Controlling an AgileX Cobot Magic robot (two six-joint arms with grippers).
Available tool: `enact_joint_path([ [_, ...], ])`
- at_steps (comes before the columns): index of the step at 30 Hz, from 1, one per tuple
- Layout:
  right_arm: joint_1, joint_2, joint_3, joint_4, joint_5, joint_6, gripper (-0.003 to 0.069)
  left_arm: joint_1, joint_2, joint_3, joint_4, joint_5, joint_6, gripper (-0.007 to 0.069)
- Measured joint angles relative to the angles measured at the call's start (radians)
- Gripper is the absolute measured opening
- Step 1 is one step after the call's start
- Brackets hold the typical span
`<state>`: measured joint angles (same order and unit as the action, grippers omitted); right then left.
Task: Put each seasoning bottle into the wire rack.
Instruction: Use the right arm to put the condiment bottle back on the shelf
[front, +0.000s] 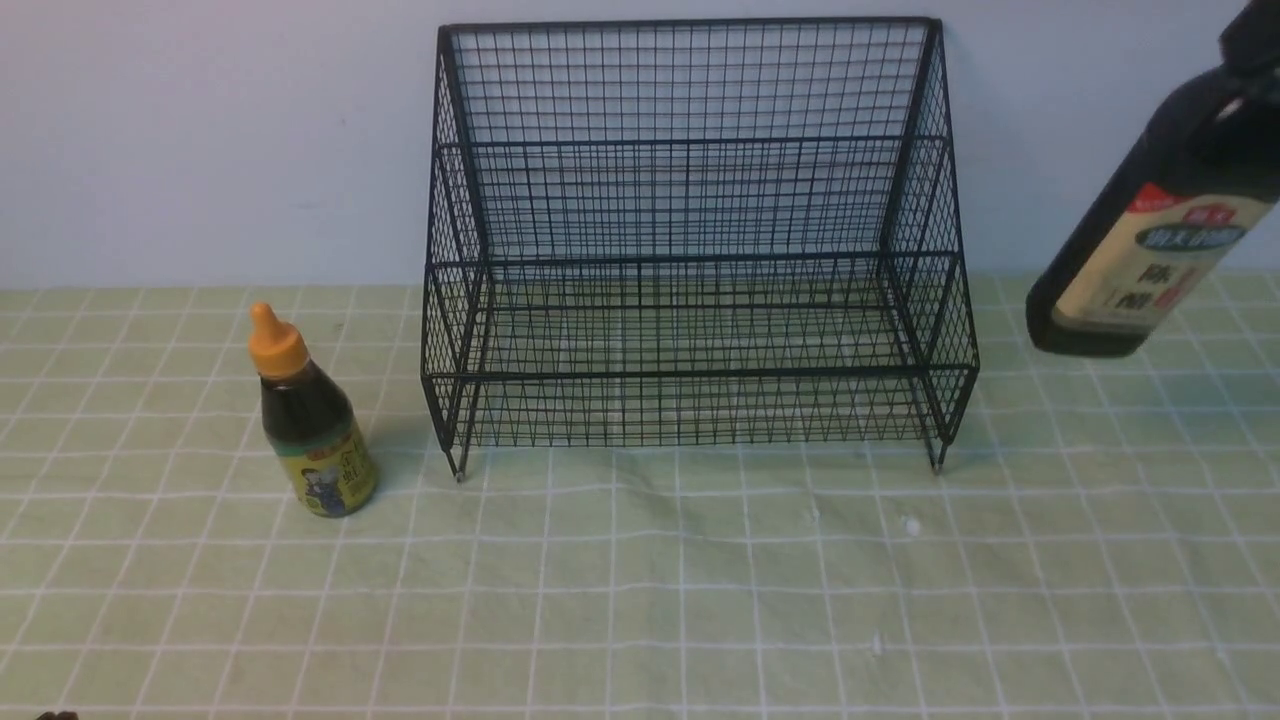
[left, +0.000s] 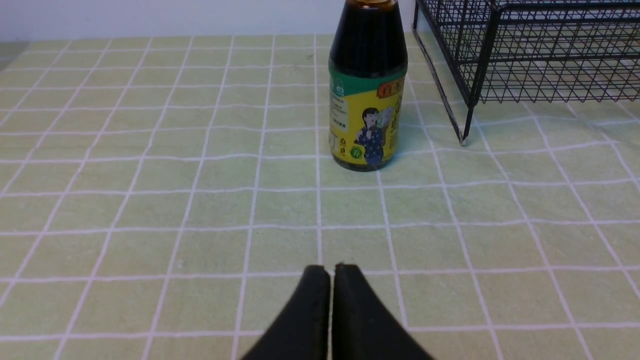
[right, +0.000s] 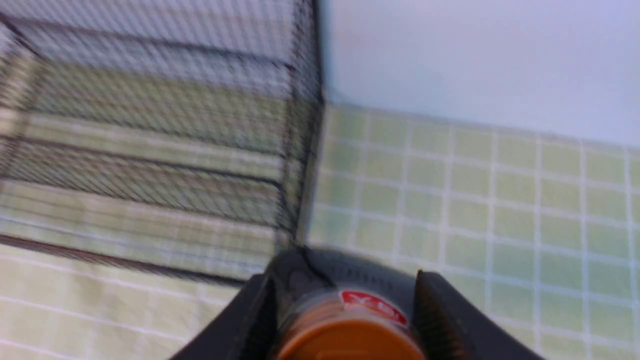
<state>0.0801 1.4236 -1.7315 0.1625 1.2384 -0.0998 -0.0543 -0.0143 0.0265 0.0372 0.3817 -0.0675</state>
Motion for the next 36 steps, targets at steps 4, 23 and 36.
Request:
enact_joint_path([
  [4, 0.0, -0.017, 0.0, 0.151, -0.059, -0.065, 0.0327, 0.0, 0.0, 0.0, 0.0, 0.0, 0.0, -0.0007],
  [23, 0.023, 0.158, 0.0, 0.344, -0.31, -0.17, 0.0327, 0.0, 0.0, 0.0, 0.0, 0.0, 0.0, -0.0007],
  [36, 0.141, 0.293, 0.0, 0.215, -0.295, -0.204, 0.0325, 0.0, 0.0, 0.0, 0.0, 0.0, 0.0, -0.0007],
])
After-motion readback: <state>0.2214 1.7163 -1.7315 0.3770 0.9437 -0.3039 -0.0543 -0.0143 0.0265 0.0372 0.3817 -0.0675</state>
